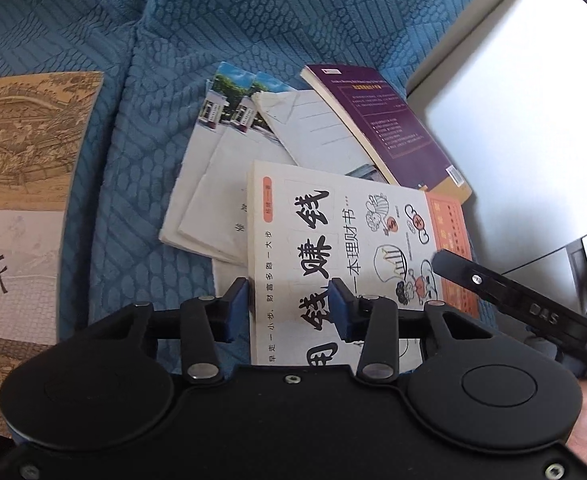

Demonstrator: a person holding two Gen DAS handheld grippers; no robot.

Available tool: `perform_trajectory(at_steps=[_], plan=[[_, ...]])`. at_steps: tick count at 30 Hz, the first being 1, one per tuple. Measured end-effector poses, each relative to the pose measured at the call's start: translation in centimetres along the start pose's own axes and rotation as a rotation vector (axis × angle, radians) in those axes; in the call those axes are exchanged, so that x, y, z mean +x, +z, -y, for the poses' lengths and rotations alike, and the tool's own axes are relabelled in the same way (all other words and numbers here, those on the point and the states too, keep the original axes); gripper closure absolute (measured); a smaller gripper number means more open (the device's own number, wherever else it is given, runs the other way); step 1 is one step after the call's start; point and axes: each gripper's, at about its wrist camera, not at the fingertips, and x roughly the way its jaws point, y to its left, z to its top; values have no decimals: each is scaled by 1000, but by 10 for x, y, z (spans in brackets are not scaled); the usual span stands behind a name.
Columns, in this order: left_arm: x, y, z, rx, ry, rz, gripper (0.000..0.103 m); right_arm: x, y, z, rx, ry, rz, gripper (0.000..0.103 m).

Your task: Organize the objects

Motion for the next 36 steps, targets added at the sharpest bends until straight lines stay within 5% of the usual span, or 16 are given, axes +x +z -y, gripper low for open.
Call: perform_trajectory(at_steps=[5, 12, 17, 36], plan=[[-15, 7, -6, -7, -7, 28, 63, -10, -6, -4, 28, 53, -18, 25], [-43, 19, -16, -46, -46, 88, 64, -20, -4, -9, 74, 48, 0, 53], [-54, 20, -18, -33, -10, 108, 63, -29, 1, -26, 39, 55, 10, 57], [-126, 34, -58, -105, -125, 198, 67, -66, 15, -71, 46, 99, 71, 66]])
